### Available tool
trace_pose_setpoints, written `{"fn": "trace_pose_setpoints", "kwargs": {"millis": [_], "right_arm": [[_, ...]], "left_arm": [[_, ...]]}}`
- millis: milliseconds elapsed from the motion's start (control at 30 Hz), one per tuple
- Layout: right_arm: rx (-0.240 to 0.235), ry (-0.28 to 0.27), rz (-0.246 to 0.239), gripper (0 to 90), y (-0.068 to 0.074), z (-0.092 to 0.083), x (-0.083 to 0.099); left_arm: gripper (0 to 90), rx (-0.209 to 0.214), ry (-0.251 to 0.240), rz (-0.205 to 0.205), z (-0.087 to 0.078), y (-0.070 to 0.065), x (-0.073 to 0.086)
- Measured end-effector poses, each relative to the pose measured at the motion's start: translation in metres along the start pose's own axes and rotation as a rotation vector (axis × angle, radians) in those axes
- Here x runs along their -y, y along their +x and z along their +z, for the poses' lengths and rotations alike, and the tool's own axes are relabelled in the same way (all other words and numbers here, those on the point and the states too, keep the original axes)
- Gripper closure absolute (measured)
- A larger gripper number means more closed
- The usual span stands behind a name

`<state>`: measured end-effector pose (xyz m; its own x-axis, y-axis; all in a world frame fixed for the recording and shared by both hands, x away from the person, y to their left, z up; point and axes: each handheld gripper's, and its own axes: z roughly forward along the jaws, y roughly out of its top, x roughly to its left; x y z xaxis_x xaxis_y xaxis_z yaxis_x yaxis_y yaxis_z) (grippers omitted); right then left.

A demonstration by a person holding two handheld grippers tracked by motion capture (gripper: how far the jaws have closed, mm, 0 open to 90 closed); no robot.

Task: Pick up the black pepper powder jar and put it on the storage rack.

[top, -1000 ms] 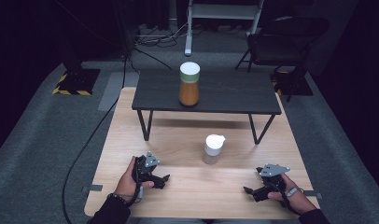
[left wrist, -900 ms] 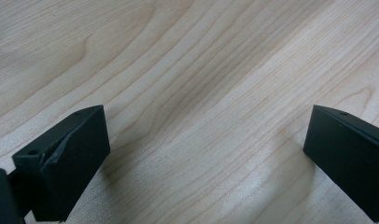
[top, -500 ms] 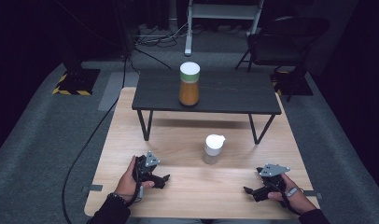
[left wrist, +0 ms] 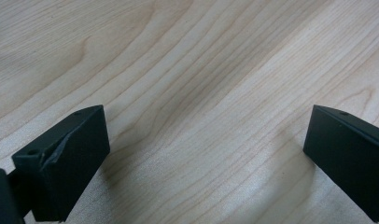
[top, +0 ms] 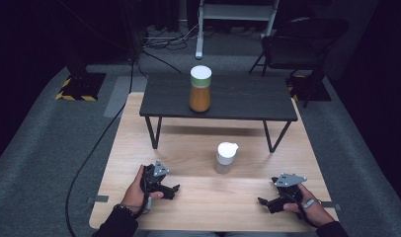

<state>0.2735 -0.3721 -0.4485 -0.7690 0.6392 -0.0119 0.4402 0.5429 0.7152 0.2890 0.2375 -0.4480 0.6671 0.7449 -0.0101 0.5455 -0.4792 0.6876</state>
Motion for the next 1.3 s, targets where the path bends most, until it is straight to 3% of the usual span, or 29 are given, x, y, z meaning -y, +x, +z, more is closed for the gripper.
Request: {"fn": "trace_pose_setpoints", "kwargs": {"millis": [467, 900, 1200, 1300], "right_arm": [[0.014, 0.008, -0.012, 1.5, 0.005, -0.001, -0.004], [0.034, -0.058, 0.037, 1.9, 0.01, -0.011, -0.009], [0.036, -0.118, 0.043, 1.9, 0.017, -0.016, -0.019], [0.024, -0.138, 0.02, 2.0, 0.02, -0.016, -0.024]], "left_arm": [[0.4, 0.0, 0.0, 0.0, 0.0, 0.0, 0.0], [0.4, 0.0, 0.0, 0.0, 0.0, 0.0, 0.0], [0.4, 0.001, 0.0, 0.0, 0.0, 0.0, 0.0], [0.4, 0.0, 0.0, 0.0, 0.0, 0.0, 0.0]]}}
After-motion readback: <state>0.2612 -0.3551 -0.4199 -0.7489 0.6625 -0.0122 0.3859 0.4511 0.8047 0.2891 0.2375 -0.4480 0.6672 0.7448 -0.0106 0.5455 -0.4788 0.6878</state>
